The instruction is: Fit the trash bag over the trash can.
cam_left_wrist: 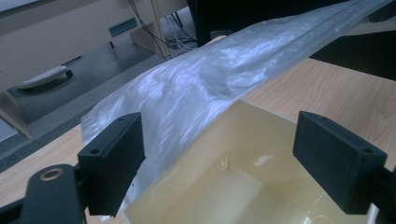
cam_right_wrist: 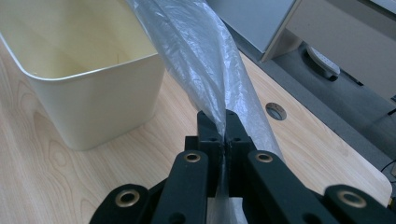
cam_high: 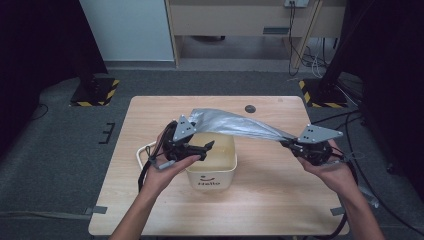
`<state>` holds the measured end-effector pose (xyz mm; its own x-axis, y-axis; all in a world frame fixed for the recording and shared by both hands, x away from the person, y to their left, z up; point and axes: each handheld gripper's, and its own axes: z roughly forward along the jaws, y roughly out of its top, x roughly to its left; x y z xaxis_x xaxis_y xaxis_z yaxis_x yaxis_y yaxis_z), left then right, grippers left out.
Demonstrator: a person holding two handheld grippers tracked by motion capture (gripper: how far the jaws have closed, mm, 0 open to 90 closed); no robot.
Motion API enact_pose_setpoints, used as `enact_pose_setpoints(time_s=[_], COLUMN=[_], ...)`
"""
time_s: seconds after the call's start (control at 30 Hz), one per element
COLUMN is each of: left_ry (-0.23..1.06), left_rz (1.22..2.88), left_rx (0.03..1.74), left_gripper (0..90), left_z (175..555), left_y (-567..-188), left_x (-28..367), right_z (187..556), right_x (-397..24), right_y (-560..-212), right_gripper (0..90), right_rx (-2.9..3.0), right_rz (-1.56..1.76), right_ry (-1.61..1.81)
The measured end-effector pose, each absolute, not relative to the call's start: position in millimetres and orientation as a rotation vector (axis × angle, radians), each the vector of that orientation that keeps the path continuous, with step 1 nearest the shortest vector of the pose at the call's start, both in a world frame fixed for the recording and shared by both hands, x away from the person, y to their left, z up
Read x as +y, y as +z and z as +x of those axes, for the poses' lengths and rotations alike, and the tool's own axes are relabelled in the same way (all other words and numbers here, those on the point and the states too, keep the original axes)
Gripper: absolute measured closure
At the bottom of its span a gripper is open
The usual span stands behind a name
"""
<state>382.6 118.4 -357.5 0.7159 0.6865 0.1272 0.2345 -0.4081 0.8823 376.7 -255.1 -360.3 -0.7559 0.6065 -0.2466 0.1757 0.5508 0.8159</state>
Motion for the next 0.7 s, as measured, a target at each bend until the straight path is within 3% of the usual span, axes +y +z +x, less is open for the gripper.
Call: enact_pose_setpoints(time_s=[0.4, 0.7], left_ry=[0.595, 0.603], left_rz=[2.011, 2.049], left_rx=[0.676, 0.669], left_gripper=[22.0, 36.3], left_z=[390.3, 393.3], left_y=[-360.9, -366.5], left_x=[89.6, 75.4], right_z=[373.3, 372.2], right_x=[-255.3, -255.5], right_y=[-355.1, -348.4], right_gripper=[89.1, 89.3], right_rx=[2.280, 2.272], right_rz=[0.605, 0.605], right_ry=[1.134, 1.167])
